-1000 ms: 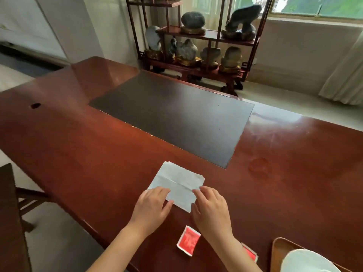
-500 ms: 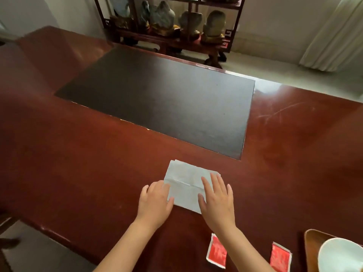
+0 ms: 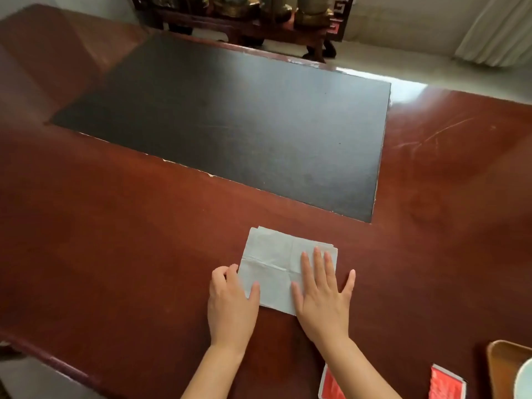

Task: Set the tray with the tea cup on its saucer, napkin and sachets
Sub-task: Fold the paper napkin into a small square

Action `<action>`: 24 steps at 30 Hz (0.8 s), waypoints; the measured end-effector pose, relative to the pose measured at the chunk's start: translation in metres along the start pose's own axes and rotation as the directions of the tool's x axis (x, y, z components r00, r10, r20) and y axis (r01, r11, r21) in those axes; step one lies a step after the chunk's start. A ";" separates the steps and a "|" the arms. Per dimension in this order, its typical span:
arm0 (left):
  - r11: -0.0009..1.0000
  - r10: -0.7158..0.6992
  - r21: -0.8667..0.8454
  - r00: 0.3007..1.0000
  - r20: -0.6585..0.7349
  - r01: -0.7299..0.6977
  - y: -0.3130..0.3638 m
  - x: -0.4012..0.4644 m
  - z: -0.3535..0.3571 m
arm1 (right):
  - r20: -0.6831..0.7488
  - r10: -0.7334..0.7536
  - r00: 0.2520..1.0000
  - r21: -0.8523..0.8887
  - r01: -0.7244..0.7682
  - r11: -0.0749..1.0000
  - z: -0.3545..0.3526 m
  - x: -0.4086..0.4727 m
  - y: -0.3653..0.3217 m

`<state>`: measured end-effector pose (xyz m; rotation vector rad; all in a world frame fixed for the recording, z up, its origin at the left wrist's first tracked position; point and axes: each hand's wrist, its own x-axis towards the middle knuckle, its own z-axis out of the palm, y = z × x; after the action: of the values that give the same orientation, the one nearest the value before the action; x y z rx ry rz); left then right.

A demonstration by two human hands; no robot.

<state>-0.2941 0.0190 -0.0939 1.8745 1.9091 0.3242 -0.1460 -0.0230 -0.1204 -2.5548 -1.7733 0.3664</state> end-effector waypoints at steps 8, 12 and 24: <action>0.993 -0.029 -0.114 0.998 -0.062 0.022 0.008 0.003 0.007 | -0.036 -0.003 0.999 -0.018 0.003 1.000 0.005 0.000 0.001; 0.949 -0.028 -0.317 0.997 -0.073 0.003 0.014 -0.004 0.009 | -0.052 -0.008 0.999 0.003 0.008 1.000 0.006 0.000 0.003; 0.705 0.200 -0.685 0.978 -0.057 -0.183 0.035 -0.027 0.014 | -0.320 0.405 0.857 0.793 0.009 0.609 -0.012 -0.005 0.017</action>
<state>-0.2572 -0.0073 -0.0862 1.5258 1.2894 0.9376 -0.1296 -0.0326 -0.1098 -1.9446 -0.8419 0.3566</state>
